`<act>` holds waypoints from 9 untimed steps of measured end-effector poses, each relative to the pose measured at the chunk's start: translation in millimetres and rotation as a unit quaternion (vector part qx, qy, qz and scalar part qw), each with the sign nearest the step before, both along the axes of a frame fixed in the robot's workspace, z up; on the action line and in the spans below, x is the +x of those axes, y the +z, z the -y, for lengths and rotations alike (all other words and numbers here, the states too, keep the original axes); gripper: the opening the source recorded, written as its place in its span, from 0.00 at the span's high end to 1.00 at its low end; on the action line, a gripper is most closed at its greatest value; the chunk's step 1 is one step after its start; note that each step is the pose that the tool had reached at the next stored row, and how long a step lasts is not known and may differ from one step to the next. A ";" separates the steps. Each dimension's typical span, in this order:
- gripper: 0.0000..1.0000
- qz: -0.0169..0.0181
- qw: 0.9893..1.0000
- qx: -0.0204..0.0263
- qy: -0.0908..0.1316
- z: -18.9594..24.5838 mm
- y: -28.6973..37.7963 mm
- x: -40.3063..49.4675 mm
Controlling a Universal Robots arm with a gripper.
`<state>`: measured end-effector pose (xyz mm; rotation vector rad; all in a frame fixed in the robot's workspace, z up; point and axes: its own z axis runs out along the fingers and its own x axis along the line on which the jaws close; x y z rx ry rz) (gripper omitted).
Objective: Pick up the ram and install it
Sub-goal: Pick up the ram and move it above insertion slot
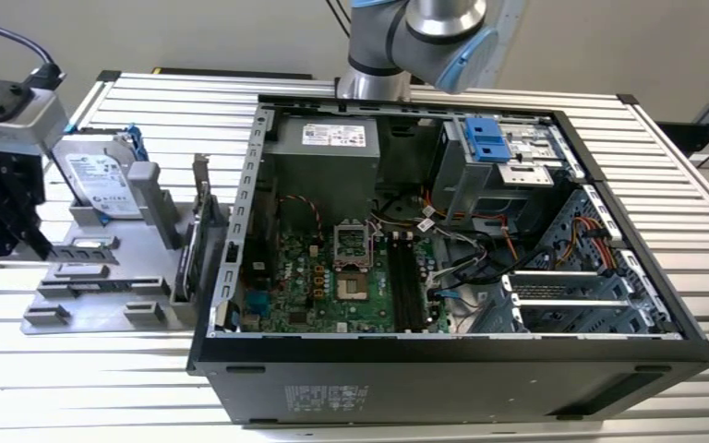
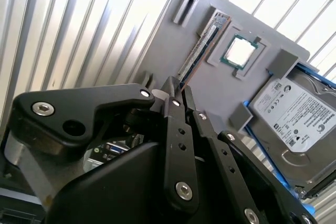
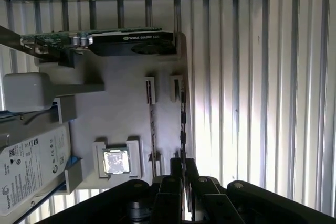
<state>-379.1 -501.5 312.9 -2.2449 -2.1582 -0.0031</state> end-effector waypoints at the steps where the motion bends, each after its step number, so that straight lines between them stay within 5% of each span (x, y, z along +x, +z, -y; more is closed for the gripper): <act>1: 1.00 0.000 1.000 0.000 0.000 0.0 1.0 0.0; 9: 1.00 0.000 1.000 0.000 0.000 0.0 8.6 0.0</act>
